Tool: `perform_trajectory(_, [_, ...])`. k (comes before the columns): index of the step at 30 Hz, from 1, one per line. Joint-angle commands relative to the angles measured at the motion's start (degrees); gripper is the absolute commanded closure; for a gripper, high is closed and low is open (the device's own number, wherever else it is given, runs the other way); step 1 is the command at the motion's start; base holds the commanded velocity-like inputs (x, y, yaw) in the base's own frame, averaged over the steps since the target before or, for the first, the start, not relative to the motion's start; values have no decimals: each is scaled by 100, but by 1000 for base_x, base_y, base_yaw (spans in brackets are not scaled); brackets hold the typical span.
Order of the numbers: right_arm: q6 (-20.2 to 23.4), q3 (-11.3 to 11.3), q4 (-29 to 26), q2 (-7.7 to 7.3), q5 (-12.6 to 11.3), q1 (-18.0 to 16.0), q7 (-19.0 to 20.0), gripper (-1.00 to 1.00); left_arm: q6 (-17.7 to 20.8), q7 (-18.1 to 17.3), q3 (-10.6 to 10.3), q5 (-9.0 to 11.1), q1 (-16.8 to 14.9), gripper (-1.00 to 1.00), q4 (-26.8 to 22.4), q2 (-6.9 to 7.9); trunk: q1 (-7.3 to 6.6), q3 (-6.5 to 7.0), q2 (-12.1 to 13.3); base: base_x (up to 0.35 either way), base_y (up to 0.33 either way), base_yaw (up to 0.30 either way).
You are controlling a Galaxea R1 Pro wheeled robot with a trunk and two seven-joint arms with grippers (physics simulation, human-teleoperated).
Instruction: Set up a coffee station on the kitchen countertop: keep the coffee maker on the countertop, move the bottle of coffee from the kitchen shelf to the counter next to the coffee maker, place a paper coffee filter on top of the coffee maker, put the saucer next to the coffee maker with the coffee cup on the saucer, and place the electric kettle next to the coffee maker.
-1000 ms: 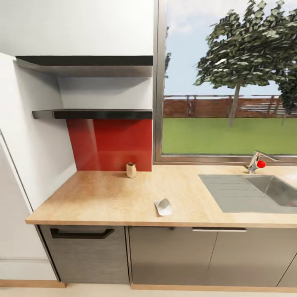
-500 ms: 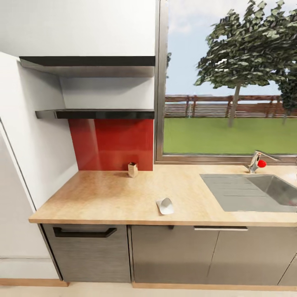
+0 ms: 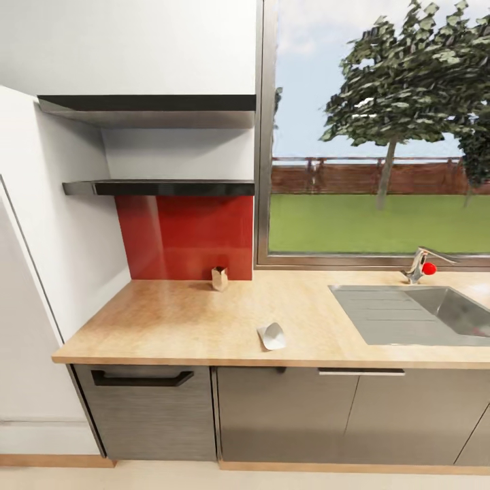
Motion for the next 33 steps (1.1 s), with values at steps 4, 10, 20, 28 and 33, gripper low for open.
perform_trajectory(4, [1029,29,-1261,198,-46,0,-441,-100,-15,-18,-43,58,4,-100,2,-2,2,-1,-3,-2,0,0])
perform_trajectory(10, [3561,19,-4227,671,-184,-654,-1039,-100,-17,-24,-43,60,3,-100,29,-3,2,-1,-3,0,0,0])
perform_trajectory(20, [4561,4,-5124,990,-1601,-2970,-1391,-100,-15,-17,-26,66,3,-100,40,-3,2,-1,-3,0,0,0])
perform_trajectory(28, [2992,13,-1276,1271,-1833,-4887,-1036,-100,-23,-16,-26,58,4,-100,37,-3,2,-1,-3,0,0,0])
perform_trajectory(33, [2754,13,-769,1271,-1839,-5084,-838,-100,-24,-16,-13,75,3,-100,32,4,2,-1,-3,0,0,0])
